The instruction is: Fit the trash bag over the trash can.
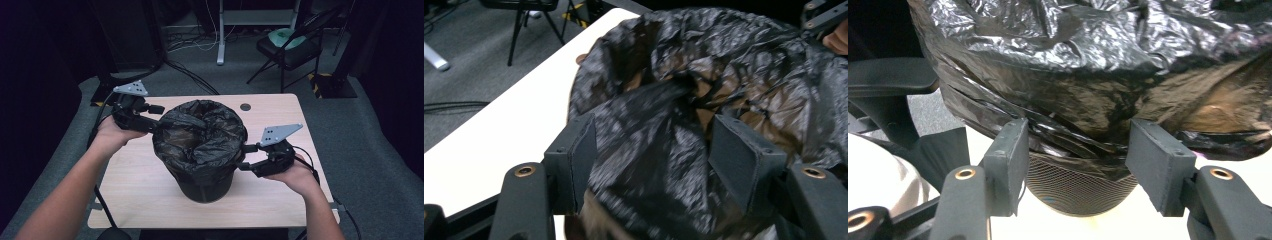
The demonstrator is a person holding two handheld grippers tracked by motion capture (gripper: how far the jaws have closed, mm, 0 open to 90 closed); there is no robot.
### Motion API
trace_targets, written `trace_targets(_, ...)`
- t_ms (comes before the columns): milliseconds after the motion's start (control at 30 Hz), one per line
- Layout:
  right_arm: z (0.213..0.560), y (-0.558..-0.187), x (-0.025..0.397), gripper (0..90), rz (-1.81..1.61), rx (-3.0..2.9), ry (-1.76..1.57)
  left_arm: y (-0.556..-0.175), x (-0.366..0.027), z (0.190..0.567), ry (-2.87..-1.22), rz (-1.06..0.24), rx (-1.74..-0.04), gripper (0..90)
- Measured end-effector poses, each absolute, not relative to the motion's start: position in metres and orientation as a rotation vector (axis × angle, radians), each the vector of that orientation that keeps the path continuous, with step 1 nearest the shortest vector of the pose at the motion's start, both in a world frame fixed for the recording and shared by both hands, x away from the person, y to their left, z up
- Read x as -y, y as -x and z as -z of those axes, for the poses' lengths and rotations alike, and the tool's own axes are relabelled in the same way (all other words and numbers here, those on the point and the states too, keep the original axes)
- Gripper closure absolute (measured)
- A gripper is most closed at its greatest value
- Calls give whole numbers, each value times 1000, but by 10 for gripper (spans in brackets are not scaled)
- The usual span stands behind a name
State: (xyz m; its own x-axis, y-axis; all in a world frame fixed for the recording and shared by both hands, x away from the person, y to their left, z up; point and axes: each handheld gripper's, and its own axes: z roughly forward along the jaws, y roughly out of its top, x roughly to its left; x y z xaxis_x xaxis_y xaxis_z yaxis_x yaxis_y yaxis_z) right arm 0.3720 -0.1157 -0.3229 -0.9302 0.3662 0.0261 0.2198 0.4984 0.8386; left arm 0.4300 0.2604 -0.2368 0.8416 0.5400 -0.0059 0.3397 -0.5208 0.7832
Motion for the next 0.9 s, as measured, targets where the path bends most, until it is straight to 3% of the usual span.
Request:
trace_targets(300, 324, -368, 101, 410, -1240, -2635, -484, -431, -236, 231, -2197, -288, -567, 348)
trace_targets(767, 321, -366, 108, 439, -1345, -2592, -466, -442, -204, 229, -2215, -263, -496, 343)
trace_targets(900, 324, -367, 105, 512, -1313, -2577, -492, -445, -186, 231, -2260, -263, -431, 342)
